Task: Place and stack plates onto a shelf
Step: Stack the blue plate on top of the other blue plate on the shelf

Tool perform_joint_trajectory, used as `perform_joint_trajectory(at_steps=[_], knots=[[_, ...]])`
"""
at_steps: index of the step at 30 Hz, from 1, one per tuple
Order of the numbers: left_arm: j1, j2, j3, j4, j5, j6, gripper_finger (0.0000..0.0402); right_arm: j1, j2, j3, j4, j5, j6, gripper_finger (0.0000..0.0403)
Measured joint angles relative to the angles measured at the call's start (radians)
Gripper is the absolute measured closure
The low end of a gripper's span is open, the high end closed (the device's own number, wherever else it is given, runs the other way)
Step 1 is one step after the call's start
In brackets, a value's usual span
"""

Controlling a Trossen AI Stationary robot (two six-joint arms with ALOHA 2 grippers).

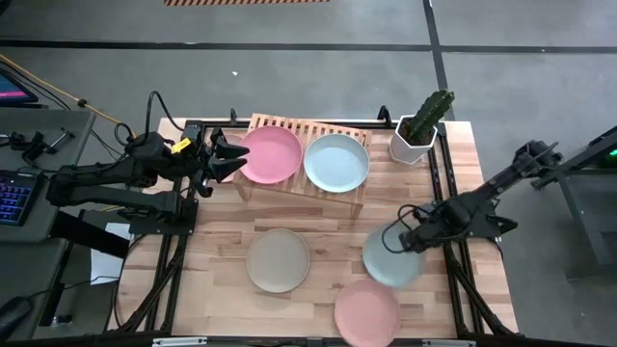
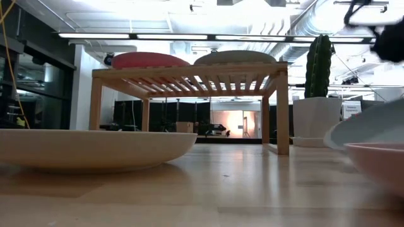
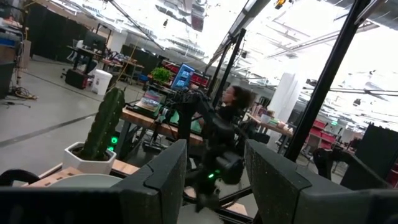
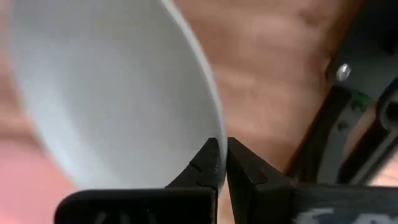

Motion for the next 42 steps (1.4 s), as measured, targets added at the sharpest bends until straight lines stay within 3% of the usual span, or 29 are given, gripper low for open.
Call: perform_joint_trajectory(at_steps=[5, 10, 14, 18, 22, 28, 32, 42], knots=[[0.0, 0.0, 0.0, 0.0, 0.0, 0.0, 0.025, 0.059, 0.0, 0.169, -0.065, 0.035, -0.064, 0.0402], [0.0, 0.0, 0.0, 0.0, 0.0, 0.0, 0.025, 0.075, 0.0, 0.339, -0.153, 0.226, -0.08, 0.0402], [0.0, 0.0, 0.0, 0.0, 0.0, 0.0, 0.025, 0.068, 0.0, 0.455, -0.127, 0.395, -0.161, 0.0402], [0.0, 0.0, 0.0, 0.0, 0.0, 0.0, 0.025, 0.014, 0.001, 0.541, -0.083, 0.566, -0.239, 0.0402], [0.0, 0.0, 0.0, 0.0, 0.0, 0.0, 0.025, -0.137, 0.019, 0.592, -0.048, 0.67, -0.334, 0.0403], [0.0, 0.0, 0.0, 0.0, 0.0, 0.0, 0.025, -0.428, 0.071, 0.601, 0.041, 0.657, -0.505, 0.0403], [0.0, 0.0, 0.0, 0.0, 0.0, 0.0, 0.025, -0.579, 0.125, 0.601, 0.069, 0.556, -0.602, 0.0403], [0.0, 0.0, 0.0, 0.007, 0.0, 0.001, 0.025, -0.713, 0.203, 0.601, 0.118, 0.414, -0.707, 0.0403]])
